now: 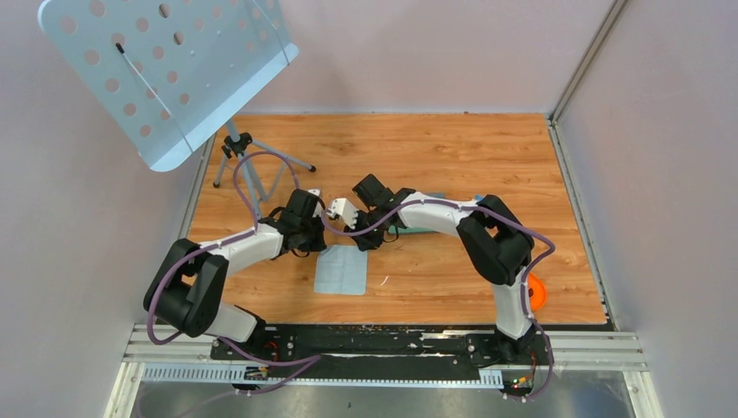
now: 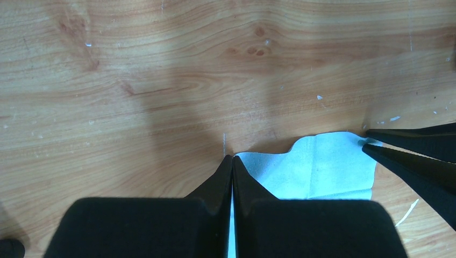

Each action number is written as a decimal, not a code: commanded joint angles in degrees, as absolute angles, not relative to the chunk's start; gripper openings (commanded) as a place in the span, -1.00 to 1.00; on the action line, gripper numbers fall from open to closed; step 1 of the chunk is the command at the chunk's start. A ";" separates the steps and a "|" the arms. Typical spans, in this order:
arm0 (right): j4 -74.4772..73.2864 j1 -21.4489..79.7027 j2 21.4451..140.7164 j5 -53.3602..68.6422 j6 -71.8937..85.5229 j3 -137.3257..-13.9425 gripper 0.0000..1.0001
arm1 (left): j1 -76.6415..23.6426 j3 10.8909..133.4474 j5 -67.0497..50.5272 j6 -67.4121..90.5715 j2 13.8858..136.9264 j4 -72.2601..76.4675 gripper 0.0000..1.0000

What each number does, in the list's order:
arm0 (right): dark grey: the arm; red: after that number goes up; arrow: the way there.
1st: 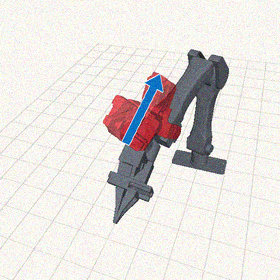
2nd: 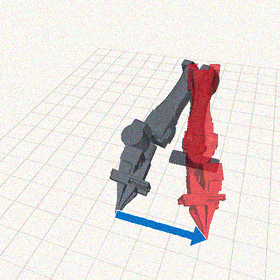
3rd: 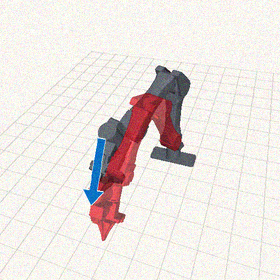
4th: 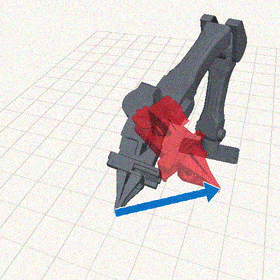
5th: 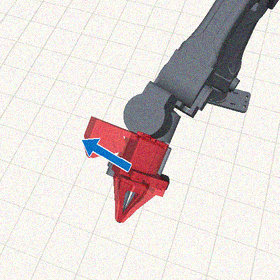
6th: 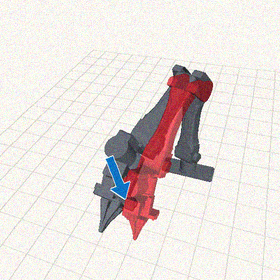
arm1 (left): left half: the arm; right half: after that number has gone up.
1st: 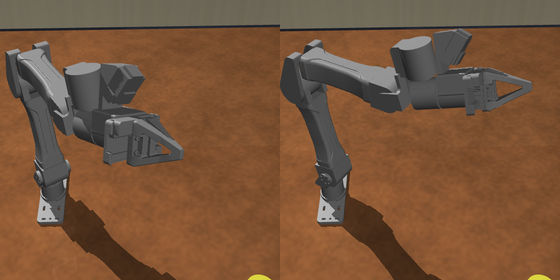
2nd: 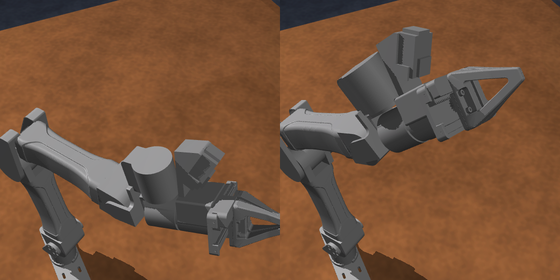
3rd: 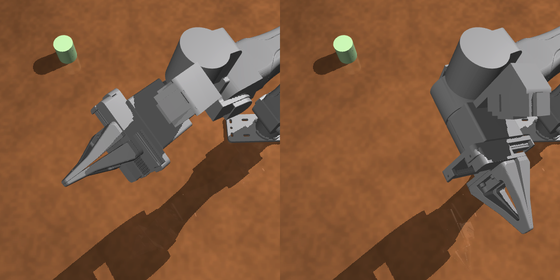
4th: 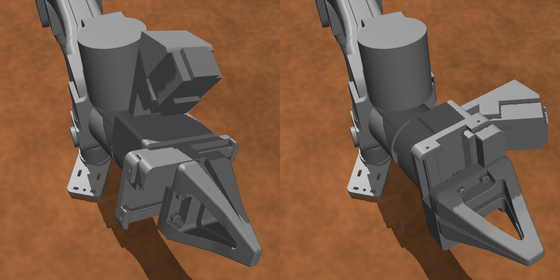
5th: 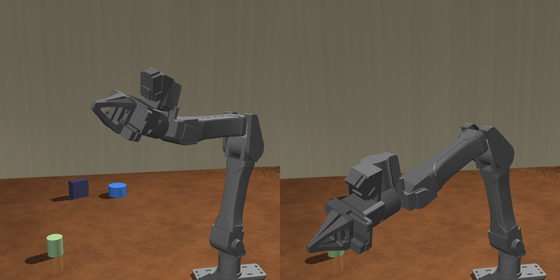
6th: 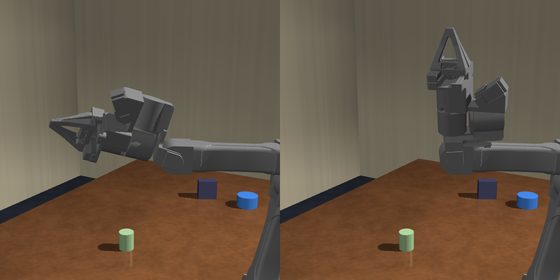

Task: Organize the sunglasses
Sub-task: Fold the glasses cleaning cloth at the center of the board.

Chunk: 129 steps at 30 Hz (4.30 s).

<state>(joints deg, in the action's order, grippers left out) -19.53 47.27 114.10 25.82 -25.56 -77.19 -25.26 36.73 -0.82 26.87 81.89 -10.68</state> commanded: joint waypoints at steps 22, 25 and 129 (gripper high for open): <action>-22.93 47.90 111.62 20.31 -25.30 -74.66 -1.00 | -24.78 33.65 -0.30 26.76 76.47 -10.06 -1.00; -22.94 47.90 111.03 20.06 -24.36 -74.81 -1.00 | -24.79 33.18 -1.60 26.31 74.99 -9.02 -1.00; -28.92 53.96 107.35 34.42 -15.75 -70.62 -1.00 | -26.12 25.10 -9.46 32.89 58.27 -20.00 -1.00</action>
<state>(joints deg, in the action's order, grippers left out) -27.20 53.12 106.76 34.52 -14.63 -72.03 -25.63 25.91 -8.84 32.18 58.59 -20.25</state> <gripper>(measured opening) 0.005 0.003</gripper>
